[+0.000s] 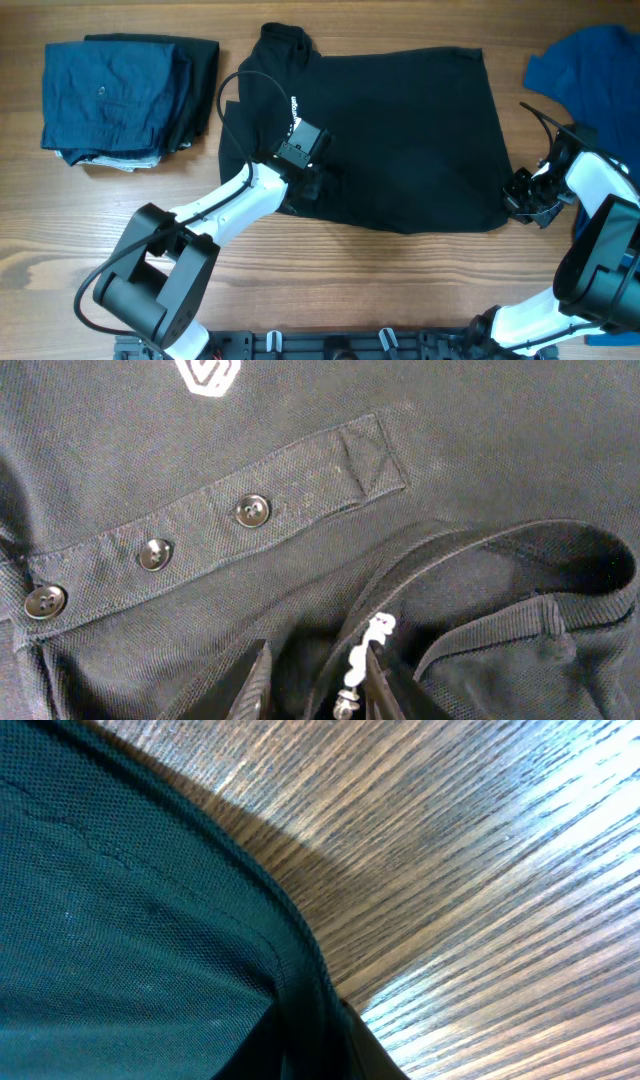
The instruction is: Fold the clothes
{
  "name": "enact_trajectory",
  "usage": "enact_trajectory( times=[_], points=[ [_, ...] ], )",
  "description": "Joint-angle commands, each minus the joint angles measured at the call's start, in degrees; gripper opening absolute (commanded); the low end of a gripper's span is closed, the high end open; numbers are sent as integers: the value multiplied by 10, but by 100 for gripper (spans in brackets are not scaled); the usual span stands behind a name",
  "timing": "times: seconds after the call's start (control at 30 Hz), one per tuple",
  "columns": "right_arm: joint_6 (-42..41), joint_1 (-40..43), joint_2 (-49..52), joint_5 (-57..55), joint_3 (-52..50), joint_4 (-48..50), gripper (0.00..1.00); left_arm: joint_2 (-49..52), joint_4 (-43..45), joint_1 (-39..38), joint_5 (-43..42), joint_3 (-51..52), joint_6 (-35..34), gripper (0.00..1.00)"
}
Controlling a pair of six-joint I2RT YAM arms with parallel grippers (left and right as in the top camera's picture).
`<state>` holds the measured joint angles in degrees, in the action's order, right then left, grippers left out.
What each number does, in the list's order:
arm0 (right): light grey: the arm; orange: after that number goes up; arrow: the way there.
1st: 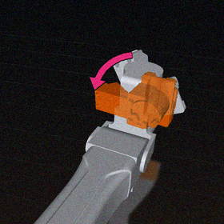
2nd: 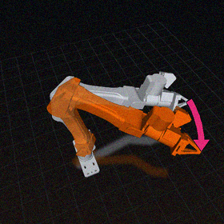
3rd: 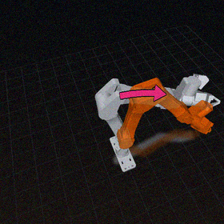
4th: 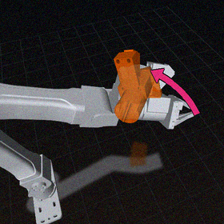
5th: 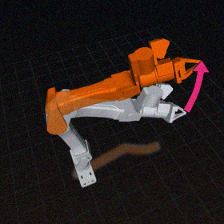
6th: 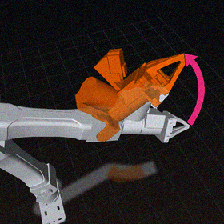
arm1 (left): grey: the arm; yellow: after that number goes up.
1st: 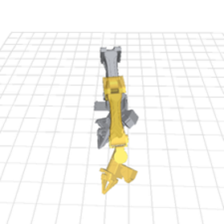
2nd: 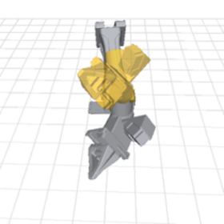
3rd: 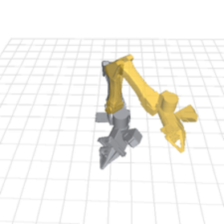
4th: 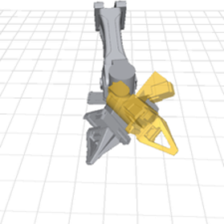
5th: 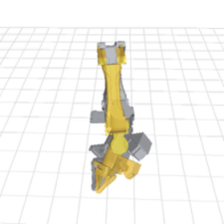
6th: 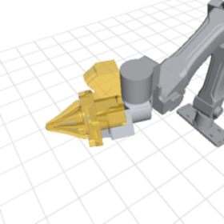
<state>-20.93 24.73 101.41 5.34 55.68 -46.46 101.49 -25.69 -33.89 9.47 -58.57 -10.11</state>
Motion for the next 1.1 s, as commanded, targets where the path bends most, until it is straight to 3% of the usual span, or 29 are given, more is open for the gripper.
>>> enact_trajectory(
  times=[0.0,0.07,0.1,0.4,0.7,1.07],
  points=[
    [6,-1,15,-14,-16,8,5,5,-3,4,-7,-3,25,16],
    [6,-1,15,-14,-16,8,4,3,-3,4,-4,-3,25,4],
    [5,-1,15,-14,-16,8,4,1,-4,4,4,-3,24,4],
    [-2,-1,15,-21,-11,2,4,-38,-42,6,100,-34,24,4],
    [-14,-1,15,-13,38,-52,4,-69,-50,54,101,-34,22,4],
    [20,-2,15,41,168,-164,4,-108,-50,87,102,-36,24,4]
  ],
)
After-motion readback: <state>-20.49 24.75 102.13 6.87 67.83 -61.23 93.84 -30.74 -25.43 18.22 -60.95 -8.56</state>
